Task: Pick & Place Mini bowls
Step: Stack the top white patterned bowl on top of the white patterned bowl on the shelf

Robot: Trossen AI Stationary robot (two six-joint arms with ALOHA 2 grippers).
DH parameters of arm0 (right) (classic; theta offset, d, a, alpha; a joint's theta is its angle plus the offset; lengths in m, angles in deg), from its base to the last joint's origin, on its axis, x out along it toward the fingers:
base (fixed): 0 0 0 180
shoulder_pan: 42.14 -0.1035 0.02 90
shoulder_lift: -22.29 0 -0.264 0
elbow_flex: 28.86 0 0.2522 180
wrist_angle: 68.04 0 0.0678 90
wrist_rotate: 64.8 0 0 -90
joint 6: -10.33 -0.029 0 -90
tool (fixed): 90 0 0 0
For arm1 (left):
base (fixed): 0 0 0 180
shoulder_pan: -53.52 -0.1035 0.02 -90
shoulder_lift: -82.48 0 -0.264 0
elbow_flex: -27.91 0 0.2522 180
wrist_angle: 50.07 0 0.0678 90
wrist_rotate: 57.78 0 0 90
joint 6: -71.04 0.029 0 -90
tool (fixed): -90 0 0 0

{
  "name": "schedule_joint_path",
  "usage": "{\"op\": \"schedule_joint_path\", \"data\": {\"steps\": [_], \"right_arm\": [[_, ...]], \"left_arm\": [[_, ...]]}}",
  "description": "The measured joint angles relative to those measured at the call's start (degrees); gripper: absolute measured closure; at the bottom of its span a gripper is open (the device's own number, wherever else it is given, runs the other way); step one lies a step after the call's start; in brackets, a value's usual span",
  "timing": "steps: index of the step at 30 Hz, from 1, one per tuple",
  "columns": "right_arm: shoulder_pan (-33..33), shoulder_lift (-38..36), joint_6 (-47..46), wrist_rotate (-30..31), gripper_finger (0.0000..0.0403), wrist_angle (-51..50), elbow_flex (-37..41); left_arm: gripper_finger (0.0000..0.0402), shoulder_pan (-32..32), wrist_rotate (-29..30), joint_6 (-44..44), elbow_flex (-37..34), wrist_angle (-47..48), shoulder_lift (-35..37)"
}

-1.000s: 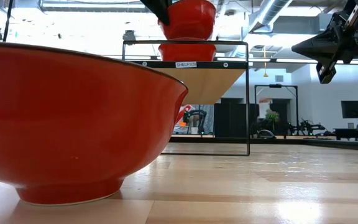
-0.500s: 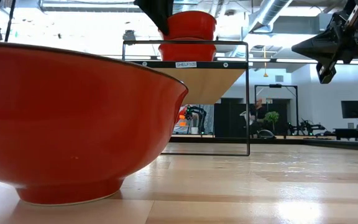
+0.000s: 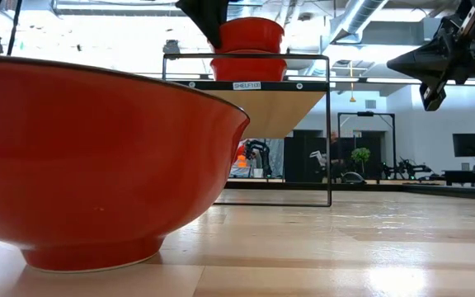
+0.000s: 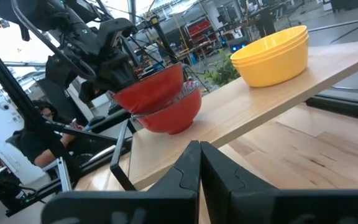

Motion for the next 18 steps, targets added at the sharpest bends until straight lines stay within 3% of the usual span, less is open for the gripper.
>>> {"op": "schedule_joint_path", "data": {"steps": [18], "right_arm": [[0.0,0.0,0.0,0.0,0.0403,0.0,0.0]], "left_arm": [[0.0387,-0.6,-0.8,0.0,0.0,-0.3,0.0]]}}
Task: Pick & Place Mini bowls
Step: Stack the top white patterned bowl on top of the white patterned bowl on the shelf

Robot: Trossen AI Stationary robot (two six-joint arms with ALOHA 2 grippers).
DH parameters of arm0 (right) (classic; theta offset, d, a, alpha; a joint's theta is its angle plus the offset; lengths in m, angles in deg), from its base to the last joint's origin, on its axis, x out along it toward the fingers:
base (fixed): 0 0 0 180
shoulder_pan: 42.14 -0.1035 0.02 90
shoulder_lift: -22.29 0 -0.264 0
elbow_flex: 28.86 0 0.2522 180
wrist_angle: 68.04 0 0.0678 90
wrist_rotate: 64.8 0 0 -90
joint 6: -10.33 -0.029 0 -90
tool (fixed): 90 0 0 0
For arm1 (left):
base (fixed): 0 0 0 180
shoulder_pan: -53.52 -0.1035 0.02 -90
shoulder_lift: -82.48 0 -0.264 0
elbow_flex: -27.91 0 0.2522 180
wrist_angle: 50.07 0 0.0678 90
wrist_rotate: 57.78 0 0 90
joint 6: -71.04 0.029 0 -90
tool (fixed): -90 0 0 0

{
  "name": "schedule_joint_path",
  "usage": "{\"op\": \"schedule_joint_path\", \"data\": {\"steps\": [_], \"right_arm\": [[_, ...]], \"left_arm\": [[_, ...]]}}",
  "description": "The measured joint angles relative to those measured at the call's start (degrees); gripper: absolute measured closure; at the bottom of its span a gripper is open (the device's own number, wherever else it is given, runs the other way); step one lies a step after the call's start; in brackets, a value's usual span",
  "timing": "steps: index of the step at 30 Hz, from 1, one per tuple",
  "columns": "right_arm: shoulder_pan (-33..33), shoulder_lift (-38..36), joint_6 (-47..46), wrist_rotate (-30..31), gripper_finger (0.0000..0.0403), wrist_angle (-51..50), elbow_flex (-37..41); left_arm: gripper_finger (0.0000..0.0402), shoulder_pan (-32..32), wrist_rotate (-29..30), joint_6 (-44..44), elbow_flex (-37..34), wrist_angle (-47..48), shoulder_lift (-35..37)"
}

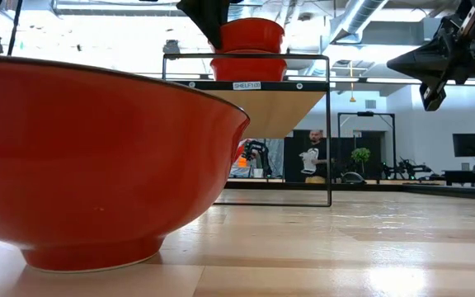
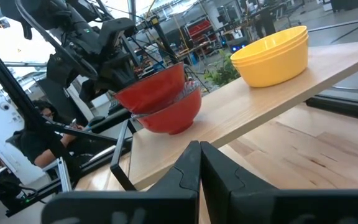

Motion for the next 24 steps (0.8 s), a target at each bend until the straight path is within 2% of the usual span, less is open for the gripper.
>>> {"op": "schedule_joint_path", "data": {"steps": [24], "right_arm": [[0.0,0.0,0.0,0.0,0.0403,0.0,0.0]], "left_arm": [[0.0387,-1.1,-0.5,0.0,0.1,-0.1,-0.6]]}}
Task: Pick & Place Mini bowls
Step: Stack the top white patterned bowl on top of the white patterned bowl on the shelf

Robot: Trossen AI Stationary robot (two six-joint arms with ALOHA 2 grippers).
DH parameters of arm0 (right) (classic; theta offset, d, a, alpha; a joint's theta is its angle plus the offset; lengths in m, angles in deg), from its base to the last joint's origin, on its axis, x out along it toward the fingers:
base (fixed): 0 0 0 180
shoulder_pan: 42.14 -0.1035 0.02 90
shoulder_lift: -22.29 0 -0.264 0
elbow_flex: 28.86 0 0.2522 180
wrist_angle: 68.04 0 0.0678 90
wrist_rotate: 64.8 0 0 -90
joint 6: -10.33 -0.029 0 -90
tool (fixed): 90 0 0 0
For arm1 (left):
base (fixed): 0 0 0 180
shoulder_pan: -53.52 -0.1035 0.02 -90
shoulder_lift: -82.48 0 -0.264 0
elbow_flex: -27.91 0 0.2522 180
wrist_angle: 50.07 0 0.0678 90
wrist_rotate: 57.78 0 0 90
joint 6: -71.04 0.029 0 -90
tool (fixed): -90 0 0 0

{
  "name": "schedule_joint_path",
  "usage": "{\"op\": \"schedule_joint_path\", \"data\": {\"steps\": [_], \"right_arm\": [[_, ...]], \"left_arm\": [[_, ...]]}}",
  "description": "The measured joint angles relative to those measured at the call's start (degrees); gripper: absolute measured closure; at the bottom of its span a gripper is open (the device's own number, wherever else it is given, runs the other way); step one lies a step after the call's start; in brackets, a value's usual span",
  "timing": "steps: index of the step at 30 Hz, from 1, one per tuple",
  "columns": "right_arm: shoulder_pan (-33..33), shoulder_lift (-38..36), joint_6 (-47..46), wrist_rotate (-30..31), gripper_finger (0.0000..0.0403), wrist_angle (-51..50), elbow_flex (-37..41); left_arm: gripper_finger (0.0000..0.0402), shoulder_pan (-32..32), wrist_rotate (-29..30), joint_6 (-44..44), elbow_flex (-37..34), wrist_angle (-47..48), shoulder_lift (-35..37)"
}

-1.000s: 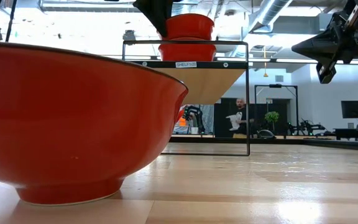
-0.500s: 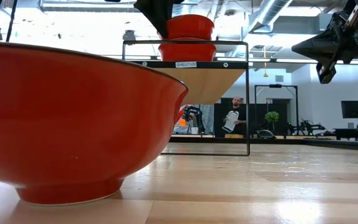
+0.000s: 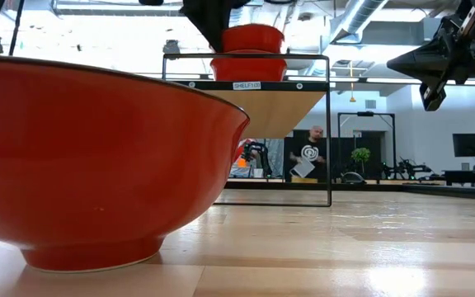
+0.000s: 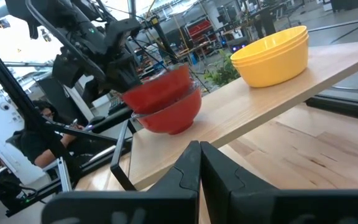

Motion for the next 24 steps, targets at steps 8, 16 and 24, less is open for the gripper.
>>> {"op": "schedule_joint_path", "data": {"steps": [8,16,24], "right_arm": [[0.0,0.0,-0.6,0.0,0.0403,0.0,0.0],[0.0,0.0,-0.6,0.0,0.0403,0.0,0.0],[0.0,0.0,-0.6,0.0,0.0403,0.0,0.0]], "left_arm": [[0.0387,0.0,2.1,1.3,0.0,-0.1,-1.0],[0.0385,0.0,1.9,1.1,0.0,-0.2,-0.8],[0.0342,0.0,-1.0,1.1,0.0,-0.4,-0.8]]}}
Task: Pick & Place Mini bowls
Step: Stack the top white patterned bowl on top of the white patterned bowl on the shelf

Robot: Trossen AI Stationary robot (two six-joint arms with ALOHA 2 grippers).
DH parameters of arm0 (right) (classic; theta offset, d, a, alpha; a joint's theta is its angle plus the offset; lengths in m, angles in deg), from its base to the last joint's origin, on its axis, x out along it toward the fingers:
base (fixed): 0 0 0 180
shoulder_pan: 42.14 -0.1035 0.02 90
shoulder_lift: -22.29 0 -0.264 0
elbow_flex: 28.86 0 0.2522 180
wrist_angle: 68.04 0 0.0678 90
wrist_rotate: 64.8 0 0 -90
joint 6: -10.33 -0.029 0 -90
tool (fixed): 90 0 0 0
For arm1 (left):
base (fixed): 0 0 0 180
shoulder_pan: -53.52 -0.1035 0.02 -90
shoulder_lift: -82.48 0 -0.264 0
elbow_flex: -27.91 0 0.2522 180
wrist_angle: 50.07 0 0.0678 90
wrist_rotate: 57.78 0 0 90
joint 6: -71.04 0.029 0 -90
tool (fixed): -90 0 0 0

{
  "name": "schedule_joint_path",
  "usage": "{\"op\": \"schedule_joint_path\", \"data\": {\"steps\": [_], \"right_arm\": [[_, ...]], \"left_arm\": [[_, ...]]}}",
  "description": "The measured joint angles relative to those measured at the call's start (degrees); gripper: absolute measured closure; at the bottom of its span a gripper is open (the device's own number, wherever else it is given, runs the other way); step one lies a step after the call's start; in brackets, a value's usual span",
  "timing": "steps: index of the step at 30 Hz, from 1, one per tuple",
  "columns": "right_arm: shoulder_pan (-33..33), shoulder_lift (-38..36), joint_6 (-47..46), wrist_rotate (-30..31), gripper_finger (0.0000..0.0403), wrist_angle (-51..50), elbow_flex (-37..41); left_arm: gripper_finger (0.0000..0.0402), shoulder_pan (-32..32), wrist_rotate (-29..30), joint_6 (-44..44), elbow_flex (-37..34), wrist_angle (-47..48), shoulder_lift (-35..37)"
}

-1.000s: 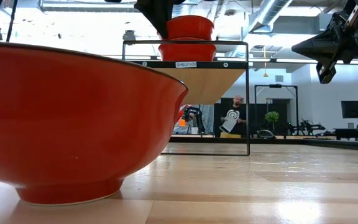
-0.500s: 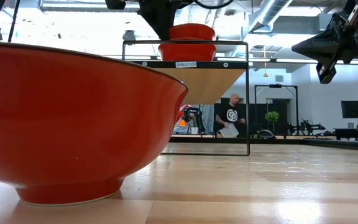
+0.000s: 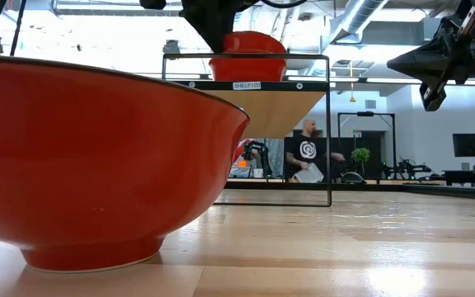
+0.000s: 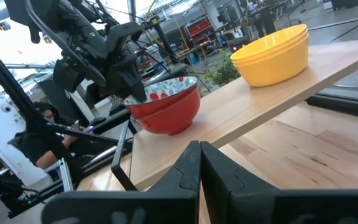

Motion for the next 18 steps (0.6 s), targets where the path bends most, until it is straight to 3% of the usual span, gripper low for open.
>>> {"op": "schedule_joint_path", "data": {"steps": [8,18], "right_arm": [[0.0,0.0,0.0,0.0,0.0403,0.0,0.0],[0.0,0.0,0.0,0.0,0.0403,0.0,0.0]], "left_arm": [[0.03,0.5,3.4,0.0,0.0,0.2,0.3],[0.029,0.9,3.5,-0.2,0.0,-1.7,4.6]]}}
